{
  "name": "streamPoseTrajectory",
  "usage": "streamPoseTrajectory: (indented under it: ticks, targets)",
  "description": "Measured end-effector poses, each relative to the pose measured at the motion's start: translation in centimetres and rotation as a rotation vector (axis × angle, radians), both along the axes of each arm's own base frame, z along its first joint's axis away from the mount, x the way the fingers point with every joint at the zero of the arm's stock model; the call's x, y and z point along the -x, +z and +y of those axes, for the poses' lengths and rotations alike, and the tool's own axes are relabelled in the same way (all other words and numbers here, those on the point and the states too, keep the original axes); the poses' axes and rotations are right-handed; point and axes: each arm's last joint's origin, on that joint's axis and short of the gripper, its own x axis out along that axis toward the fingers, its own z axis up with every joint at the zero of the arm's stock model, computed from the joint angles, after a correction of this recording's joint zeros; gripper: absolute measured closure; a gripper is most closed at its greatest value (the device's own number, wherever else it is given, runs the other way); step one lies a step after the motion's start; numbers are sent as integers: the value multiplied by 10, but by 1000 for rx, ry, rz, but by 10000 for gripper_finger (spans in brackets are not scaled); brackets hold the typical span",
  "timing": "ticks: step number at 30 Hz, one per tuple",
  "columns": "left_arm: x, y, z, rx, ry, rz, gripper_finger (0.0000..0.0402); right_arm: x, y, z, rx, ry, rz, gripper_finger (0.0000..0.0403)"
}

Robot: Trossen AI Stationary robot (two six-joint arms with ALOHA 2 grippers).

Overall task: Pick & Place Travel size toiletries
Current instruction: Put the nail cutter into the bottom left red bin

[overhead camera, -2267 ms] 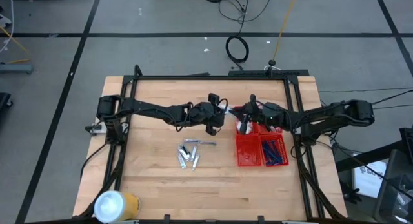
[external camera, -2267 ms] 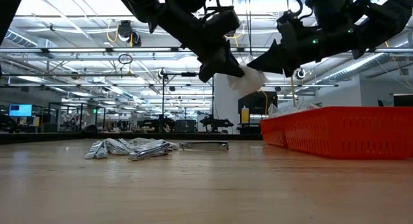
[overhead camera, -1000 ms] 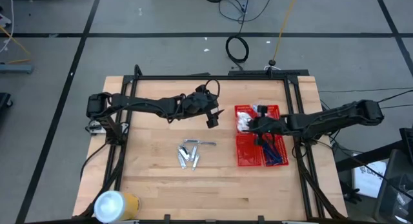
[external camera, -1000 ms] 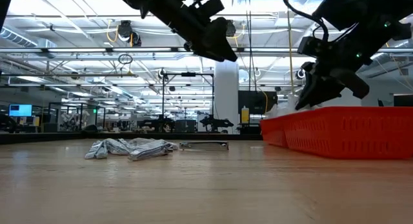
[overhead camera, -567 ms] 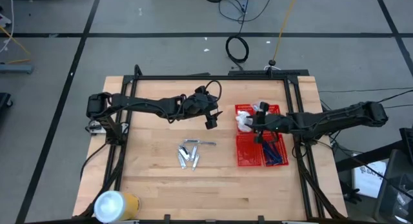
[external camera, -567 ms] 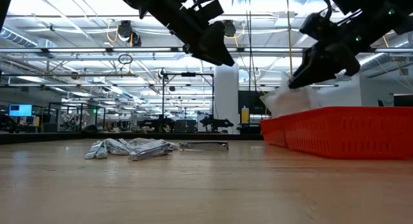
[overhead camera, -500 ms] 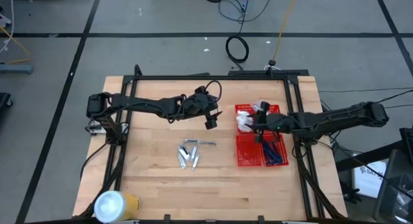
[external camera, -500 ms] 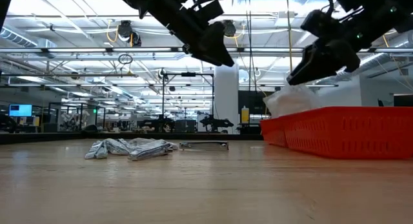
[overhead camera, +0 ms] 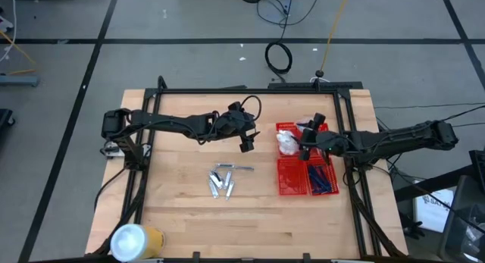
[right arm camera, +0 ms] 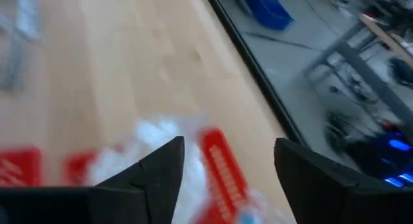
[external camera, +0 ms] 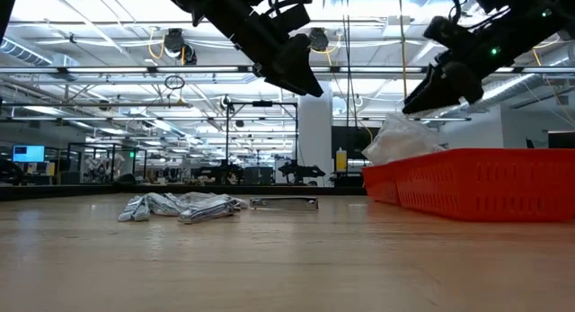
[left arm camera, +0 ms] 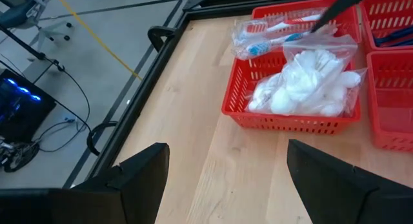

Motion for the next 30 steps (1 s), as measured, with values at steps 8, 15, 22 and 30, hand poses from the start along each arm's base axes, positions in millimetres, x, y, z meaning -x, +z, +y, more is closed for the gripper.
streamPoseTrajectory:
  ticks: [8,15,22,30]
  targets:
    - [0,0,0,0,0,0,94,-14,14,15,-194,368,-196,288]
    - [0,0,0,0,0,-1,94,-24,-19,-2,-190,201,30,389]
    - [0,-1,0,7,5,5,94,-24,-25,-13,-139,68,72,400]
    - [0,0,0,6,4,-2,94,-16,-41,-25,-224,-53,203,402]
